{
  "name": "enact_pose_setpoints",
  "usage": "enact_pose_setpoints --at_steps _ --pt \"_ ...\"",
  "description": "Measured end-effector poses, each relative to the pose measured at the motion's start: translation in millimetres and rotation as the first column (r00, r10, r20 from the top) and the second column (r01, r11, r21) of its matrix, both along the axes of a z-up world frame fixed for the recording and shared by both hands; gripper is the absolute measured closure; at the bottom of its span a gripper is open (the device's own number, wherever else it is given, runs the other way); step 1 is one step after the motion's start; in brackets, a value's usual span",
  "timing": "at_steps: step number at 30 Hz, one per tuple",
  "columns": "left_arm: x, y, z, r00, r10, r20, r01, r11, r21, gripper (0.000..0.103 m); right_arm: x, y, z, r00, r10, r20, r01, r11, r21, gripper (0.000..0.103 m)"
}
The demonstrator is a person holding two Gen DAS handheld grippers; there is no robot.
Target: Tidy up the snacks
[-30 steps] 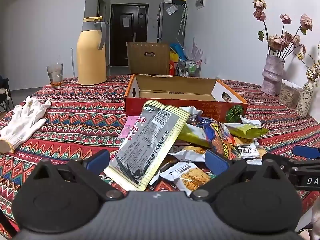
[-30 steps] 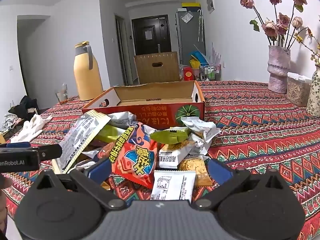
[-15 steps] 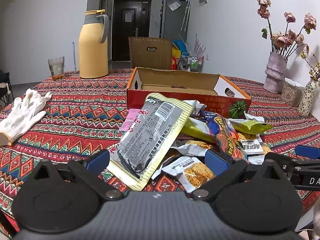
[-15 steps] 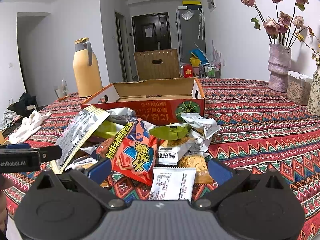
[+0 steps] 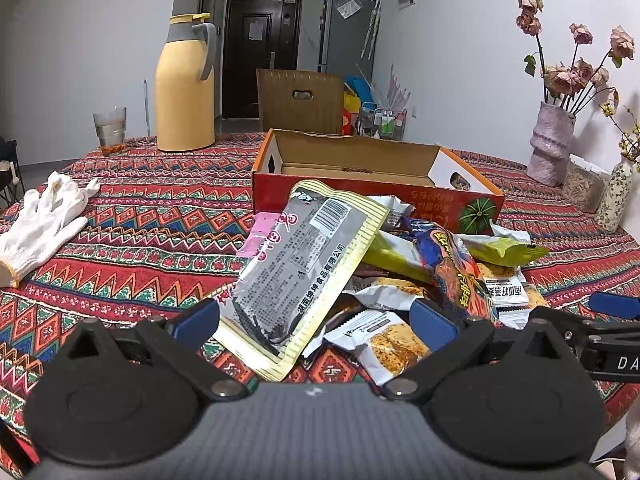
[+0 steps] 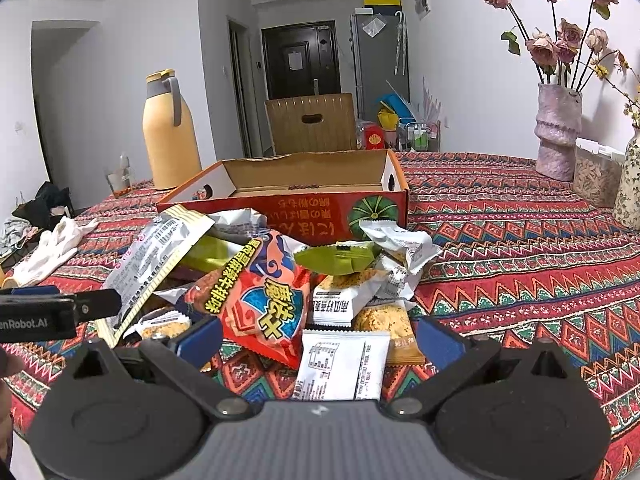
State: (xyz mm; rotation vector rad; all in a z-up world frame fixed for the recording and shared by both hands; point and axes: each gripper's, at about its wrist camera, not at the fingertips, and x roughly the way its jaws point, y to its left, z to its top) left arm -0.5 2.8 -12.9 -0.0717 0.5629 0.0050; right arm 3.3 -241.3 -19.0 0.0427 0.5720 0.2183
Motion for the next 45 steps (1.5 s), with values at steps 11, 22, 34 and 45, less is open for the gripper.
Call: enact_pose_setpoints --at_steps 11,22,34,45 --pt "-1.0 -1.6 -1.6 1.0 -0.003 0.006 0.003 1.0 -0.001 0.0 0.3 -0.4 -1.3 1.0 0.003 -0.001 -0.003 1.0 -0.003 0.0" --pt "-0.6 -2.5 -1.7 1.0 -0.004 0.006 0.004 1.0 -0.001 0.0 0.2 0.3 -1.8 1.0 0.003 -0.002 -0.003 1.0 -0.005 0.0" --pt "-0.6 -2.3 -1.8 1.0 -0.003 0.005 0.003 1.0 -0.001 0.0 0.4 0.1 -2.0 1.0 0.002 -0.002 -0.002 1.0 -0.006 0.0" --pt "-0.6 -3.1 -2.0 1.0 -0.004 0.005 0.004 1.0 -0.001 0.0 0.6 0.0 -2.2 1.0 0.001 -0.003 -0.001 1.0 -0.007 0.0"
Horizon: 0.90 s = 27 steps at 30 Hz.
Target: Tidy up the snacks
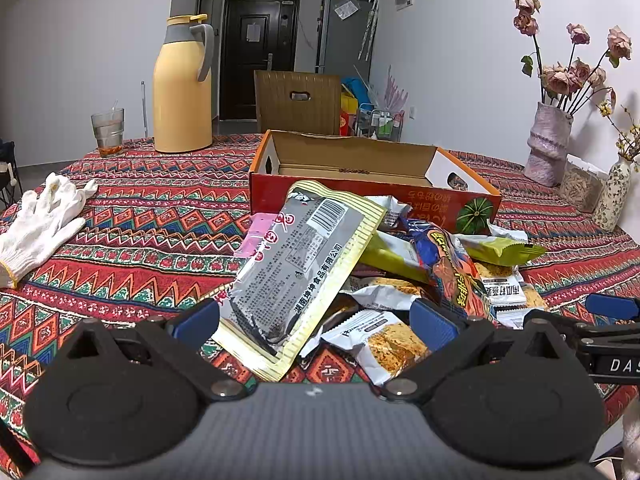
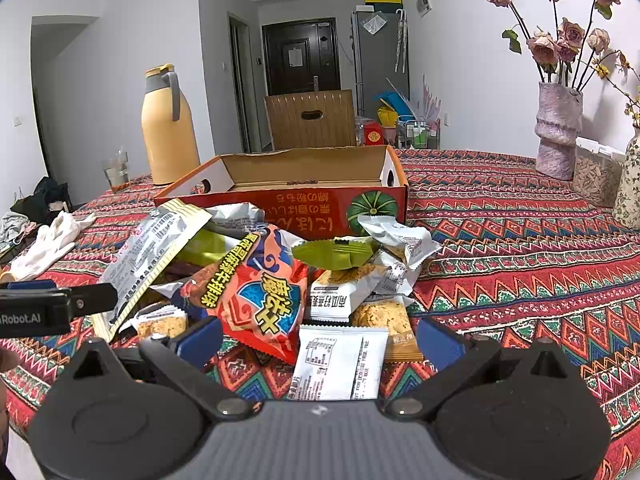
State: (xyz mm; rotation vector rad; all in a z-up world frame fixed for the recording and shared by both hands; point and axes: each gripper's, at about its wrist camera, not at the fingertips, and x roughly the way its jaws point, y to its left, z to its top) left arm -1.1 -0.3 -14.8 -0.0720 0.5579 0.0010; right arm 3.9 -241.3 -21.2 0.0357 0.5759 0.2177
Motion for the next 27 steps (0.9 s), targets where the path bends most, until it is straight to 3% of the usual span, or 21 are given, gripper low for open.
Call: enact_pose_setpoints --at_steps 8,27 --pt "1 0 -1 1.0 0.002 -0.004 -0.002 1.0 -0.002 0.0 0 -2 -4 1.0 -0.004 -0.008 0.004 1.0 -0.003 0.002" --pt "8 4 -10 0.999 0.006 -0.036 -0.006 1.0 -0.004 0.0 20 0 -39 0.993 -0.033 -0.114 0.025 0.997 -0.074 0.039"
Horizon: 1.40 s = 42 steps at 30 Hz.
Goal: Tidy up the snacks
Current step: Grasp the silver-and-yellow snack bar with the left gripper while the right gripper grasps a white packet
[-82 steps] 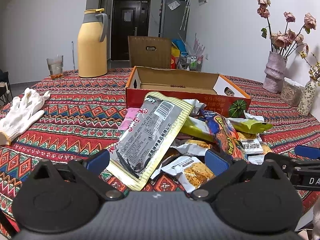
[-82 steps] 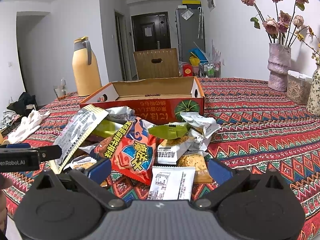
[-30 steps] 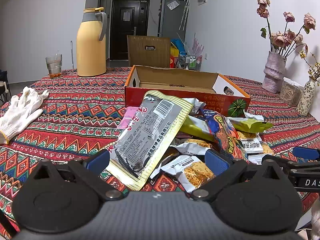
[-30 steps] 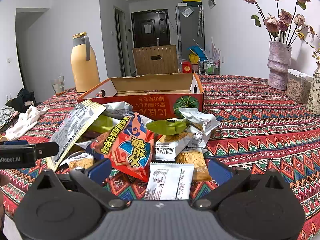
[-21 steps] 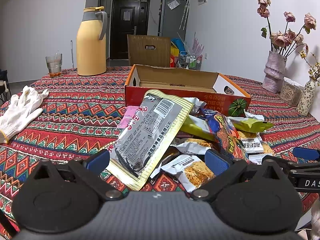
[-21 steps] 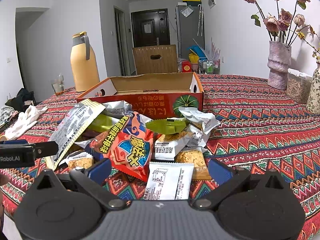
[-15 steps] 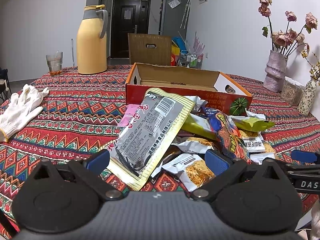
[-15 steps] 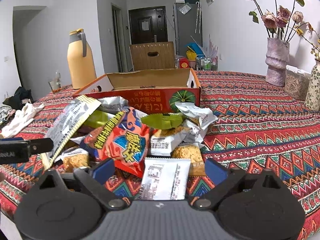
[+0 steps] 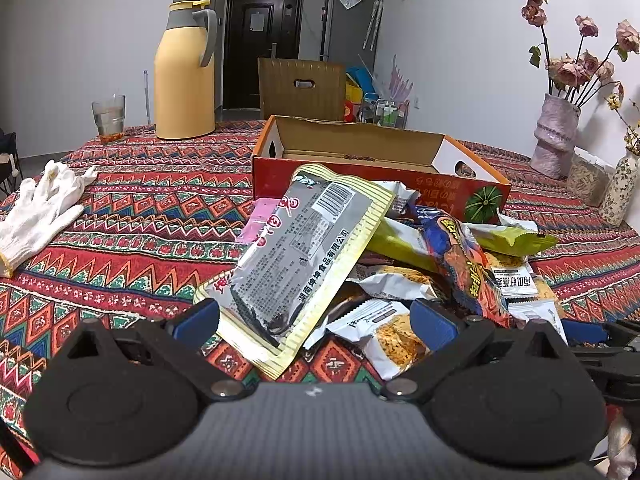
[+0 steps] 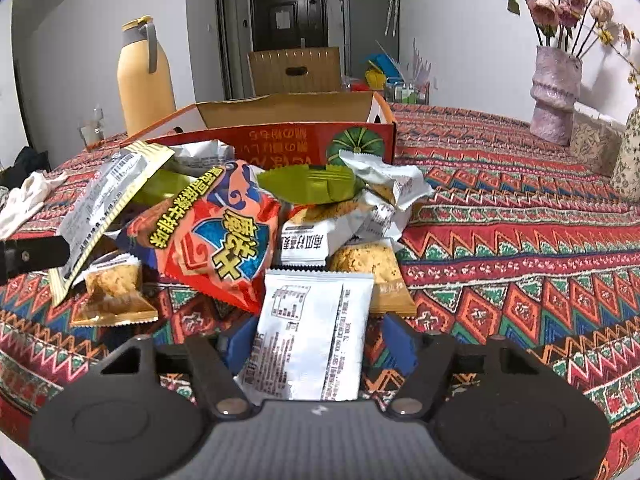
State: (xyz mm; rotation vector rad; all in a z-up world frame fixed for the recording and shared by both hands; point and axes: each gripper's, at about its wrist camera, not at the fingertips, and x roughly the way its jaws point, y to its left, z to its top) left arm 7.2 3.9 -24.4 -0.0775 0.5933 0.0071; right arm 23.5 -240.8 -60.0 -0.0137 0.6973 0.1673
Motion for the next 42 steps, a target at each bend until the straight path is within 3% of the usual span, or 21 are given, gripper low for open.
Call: enact_pose_setpoints --at_steps 2,6,13,23,31,37,42 --pt "1 0 -1 1.0 0.0 -0.003 0.0 1.0 0.001 0.0 -1 2 0 1.0 0.005 0.007 -0.005 1.0 -0.008 0.048" --pt "2 0 -2 1.0 0.003 -0.009 -0.003 1.0 0.004 0.0 -3 1 0 1.0 0.013 0.017 -0.012 1.0 -0.01 0.058" --pt "8 6 -1 1.0 0.012 -0.004 -0.012 1.0 0.022 0.0 -13 -3 12 0.997 0.011 0.071 -0.011 1.0 0.002 0.058" --pt "44 12 1 0.999 -0.047 -0.012 0.048 0.986 0.161 0.0 -11 -18 24 0.992 -0.046 0.119 0.044 0.999 0.022 0.058" --pt "83 13 -11 0.988 -0.124 -0.095 0.137 0.979 0.149 0.0 -2 -23 20 0.992 -0.069 0.106 0.067 0.997 0.03 0.058" --pt "92 23 -23 0.983 -0.112 -0.148 0.127 0.987 0.097 0.0 4 -24 17 0.993 -0.073 0.097 0.07 0.997 0.033 0.058" --pt "89 25 -21 0.978 -0.145 -0.146 0.157 0.985 0.074 0.03 5 -24 16 0.993 -0.07 0.094 0.067 0.997 0.037 0.058"
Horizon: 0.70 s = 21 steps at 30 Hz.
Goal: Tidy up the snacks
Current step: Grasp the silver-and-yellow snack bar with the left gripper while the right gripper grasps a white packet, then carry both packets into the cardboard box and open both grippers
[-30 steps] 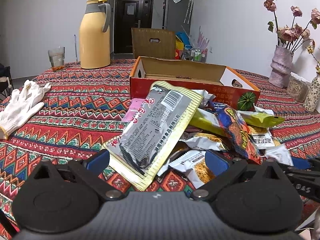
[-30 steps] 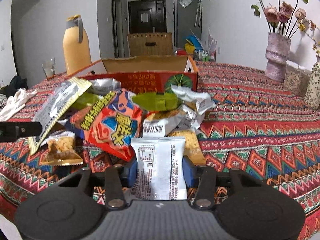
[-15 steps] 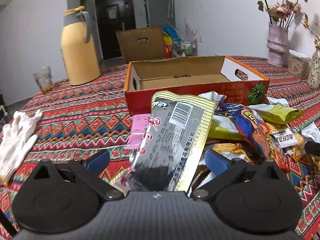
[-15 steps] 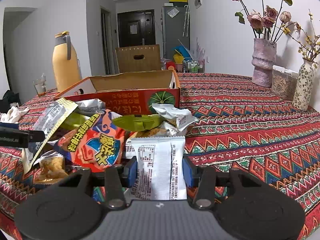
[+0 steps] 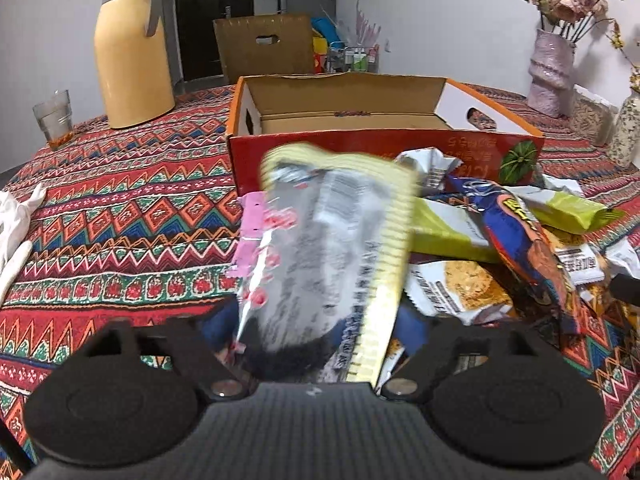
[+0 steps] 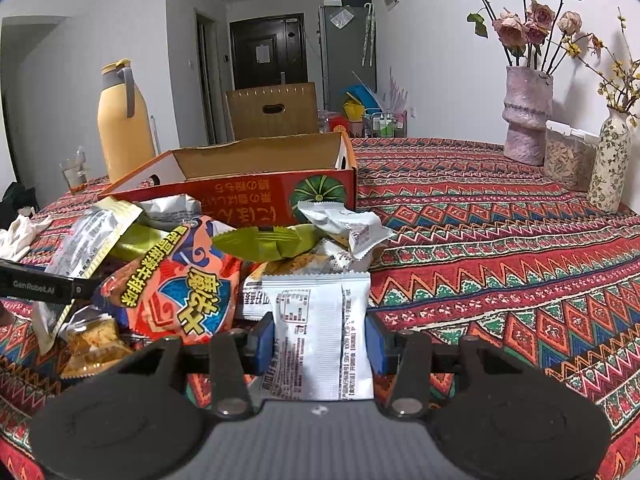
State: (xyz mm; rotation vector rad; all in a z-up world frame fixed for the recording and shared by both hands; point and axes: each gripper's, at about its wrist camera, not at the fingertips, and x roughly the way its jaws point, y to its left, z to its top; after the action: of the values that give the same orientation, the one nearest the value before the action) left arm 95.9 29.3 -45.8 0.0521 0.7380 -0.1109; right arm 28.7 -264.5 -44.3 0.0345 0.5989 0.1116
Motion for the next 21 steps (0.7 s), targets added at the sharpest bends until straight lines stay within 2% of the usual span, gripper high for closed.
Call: enact_pose_setpoints --at_steps 1,3,4,6,13,21 --pt "-2 0 1 1.0 -0.002 0.005 0.002 1.0 -0.003 0.032 0 0 0 1.0 0.0 0.001 0.0 1.0 0.001 0.058" --pt "-5 0 2 1.0 0.002 0.01 -0.002 1.0 -0.013 0.048 -1 0 1 1.0 -0.001 0.003 0.001 1.0 0.001 0.058" --pt "-7 1 3 1.0 0.001 0.008 -0.001 1.0 -0.023 0.05 -2 0 1 1.0 -0.001 0.004 0.001 1.0 0.001 0.058" --pt "-12 3 4 1.0 0.006 0.009 -0.006 1.0 -0.029 0.06 -3 -1 2 1.0 -0.003 0.007 0.003 1.0 0.003 0.058" --pt "-26 8 14 0.999 0.039 0.035 -0.037 0.998 -0.044 0.064 -10 -2 7 1.0 0.001 0.028 -0.001 1.0 0.007 0.058" --pt "-34 6 50 0.991 0.05 0.126 -0.041 0.996 -0.074 0.064 -11 -3 30 0.994 0.015 0.108 -0.015 1.0 0.006 0.058"
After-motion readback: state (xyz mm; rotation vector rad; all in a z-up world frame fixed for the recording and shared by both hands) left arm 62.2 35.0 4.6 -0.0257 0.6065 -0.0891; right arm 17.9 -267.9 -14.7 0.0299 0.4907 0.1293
